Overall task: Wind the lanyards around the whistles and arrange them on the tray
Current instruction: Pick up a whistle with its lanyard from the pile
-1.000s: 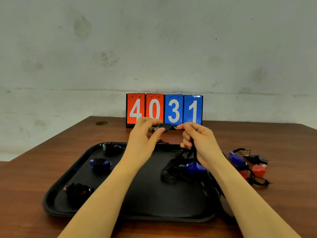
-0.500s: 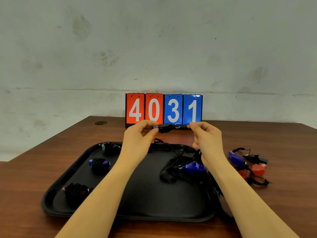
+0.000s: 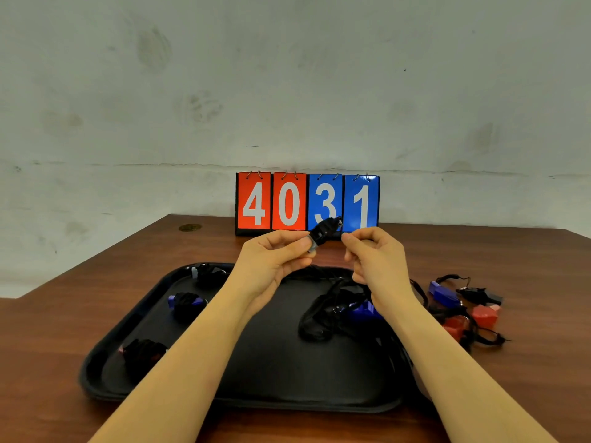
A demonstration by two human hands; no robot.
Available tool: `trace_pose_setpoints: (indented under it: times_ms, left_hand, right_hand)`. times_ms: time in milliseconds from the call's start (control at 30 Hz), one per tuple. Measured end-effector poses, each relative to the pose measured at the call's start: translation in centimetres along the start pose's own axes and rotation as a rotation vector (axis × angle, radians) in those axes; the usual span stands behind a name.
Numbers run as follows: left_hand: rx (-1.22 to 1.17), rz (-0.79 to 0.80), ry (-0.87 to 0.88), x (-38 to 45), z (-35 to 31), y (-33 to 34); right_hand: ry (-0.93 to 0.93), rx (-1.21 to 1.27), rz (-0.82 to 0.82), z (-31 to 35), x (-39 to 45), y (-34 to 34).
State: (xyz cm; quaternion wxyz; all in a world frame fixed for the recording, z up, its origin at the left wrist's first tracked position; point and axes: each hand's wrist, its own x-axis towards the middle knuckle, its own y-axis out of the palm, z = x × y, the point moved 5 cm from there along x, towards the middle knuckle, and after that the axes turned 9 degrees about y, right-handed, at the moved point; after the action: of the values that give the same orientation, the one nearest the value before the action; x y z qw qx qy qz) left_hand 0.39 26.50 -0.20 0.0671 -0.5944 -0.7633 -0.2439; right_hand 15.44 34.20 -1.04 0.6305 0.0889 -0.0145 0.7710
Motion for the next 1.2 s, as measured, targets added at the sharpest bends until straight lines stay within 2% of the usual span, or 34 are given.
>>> trace_pose_setpoints:
  times_ms: [133,267,433,567,733,867,1000,1200]
  left_hand:
    - [-0.082,-0.056,-0.026,-0.1,0.2,-0.1]
    - [-0.052,-0.108,0.015,-0.1,0.3,-0.6]
    - [0.187,-0.200,0.110,0.1,-0.1,-1.5]
    - [0.386,-0.199,0.173,0.0,-0.4,-1.4]
    - [0.572,-0.137,0.236,0.1,-0.3,-1.2]
    - [0.655,-0.040,0.185,0.1,0.2,-0.6]
    - [0.659,0.048,0.185,-0.1,0.3,-0.1]
    - [0.669,0.073,0.151,-0.1,0.6,0.1]
  right_hand:
    - [-0.303,-0.407,-0.012,0.6,-1.1,1.7]
    - [-0.550,-0.703,0.094,0.8,-2.5,4.0]
    - [-0.501,-0.691,0.262,1.0,-3.1,4.8]
    - [-0.485,-0.706,0.257,0.8,-2.8,4.4]
    - [-0.762,-0.854,0.211,1.1,-3.1,4.1]
    - [-0.871,-0.802,0.100,1.7,-3.1,3.6]
    - [-0.849,-0.728,0.082,2.2,-3.2,3.3]
    - [-0.564,-0.532,0.077,2.4,-2.7,2.3]
